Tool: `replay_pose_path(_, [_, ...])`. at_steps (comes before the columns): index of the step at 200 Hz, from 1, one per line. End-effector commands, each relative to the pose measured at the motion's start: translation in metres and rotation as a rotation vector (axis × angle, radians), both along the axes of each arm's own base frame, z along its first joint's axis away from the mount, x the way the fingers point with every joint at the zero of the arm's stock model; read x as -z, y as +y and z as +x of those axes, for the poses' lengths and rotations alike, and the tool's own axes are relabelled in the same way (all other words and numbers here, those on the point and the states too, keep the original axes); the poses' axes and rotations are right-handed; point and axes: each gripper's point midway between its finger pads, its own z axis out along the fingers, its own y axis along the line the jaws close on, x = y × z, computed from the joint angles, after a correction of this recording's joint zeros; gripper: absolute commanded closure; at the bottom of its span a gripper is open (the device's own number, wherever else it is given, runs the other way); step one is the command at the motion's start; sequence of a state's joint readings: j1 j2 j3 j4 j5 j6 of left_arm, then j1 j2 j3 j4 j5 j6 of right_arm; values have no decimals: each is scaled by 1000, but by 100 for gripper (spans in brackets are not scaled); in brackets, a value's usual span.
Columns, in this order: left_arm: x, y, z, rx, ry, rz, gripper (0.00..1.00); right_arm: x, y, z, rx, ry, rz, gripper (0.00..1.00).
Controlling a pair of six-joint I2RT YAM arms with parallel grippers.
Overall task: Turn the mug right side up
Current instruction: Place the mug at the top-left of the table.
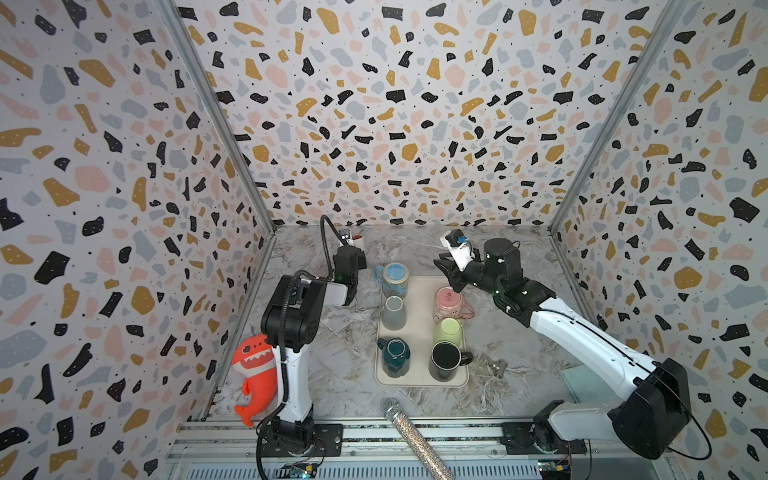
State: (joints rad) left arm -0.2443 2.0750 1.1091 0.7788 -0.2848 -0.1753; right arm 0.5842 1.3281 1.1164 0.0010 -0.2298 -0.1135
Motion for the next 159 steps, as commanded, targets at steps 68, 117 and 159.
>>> replay_pose_path(68, [-26,-4,5,14,-60,-12,72,-15,-4,-3,12,-26,31,76])
replay_pose_path(117, [-25,-3,5,5,-55,-11,67,-16,-5,-3,15,-24,31,76])
replay_pose_path(159, [-24,-1,7,-8,-46,-10,65,-16,-5,-3,16,-23,31,76])
